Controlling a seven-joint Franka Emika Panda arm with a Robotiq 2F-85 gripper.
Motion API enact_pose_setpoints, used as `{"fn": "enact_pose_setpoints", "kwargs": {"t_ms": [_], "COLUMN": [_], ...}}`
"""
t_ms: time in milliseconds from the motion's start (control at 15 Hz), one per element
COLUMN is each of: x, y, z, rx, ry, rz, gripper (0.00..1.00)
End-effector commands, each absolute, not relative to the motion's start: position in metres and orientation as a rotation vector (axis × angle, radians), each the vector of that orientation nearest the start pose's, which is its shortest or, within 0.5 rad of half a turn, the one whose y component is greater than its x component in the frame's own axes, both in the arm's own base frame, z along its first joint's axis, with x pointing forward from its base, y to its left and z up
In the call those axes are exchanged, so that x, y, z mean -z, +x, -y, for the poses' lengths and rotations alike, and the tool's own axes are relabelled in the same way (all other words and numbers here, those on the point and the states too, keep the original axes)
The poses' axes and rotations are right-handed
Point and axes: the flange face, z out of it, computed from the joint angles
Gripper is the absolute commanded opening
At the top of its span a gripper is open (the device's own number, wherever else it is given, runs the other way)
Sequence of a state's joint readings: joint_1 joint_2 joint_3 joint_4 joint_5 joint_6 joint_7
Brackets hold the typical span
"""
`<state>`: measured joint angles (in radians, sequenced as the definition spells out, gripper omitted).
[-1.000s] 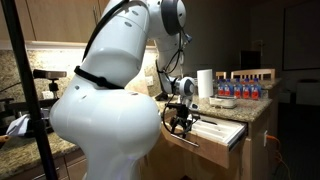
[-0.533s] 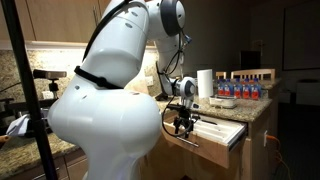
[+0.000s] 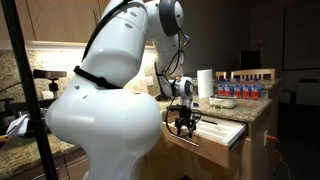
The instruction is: Close the open drawer
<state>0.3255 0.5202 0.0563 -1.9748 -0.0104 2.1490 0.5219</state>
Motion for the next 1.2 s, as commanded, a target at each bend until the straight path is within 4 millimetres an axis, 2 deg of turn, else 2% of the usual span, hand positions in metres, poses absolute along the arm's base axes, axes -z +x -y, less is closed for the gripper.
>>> {"fn": "enact_pose_setpoints", "kwargs": {"t_ms": [0, 267, 533, 800, 1133], "x": [-0.181, -0.182, -0.184, -0.183, -0.182], "y": [0.531, 0.540, 0.555, 0.567, 0.583], "z": [-0.219, -0.218, -0.208, -0.197, -0.196], "rx": [-0.410, -0.298, -0.209, -0.197, -0.187], "ry": [-3.259, -3.226, -3.214, -3.213, -3.208], "rz": [-0.186, -0.202, -0.242, -0.273, -0.285], "gripper": [1.00, 1.00, 1.00, 1.00, 1.00]}}
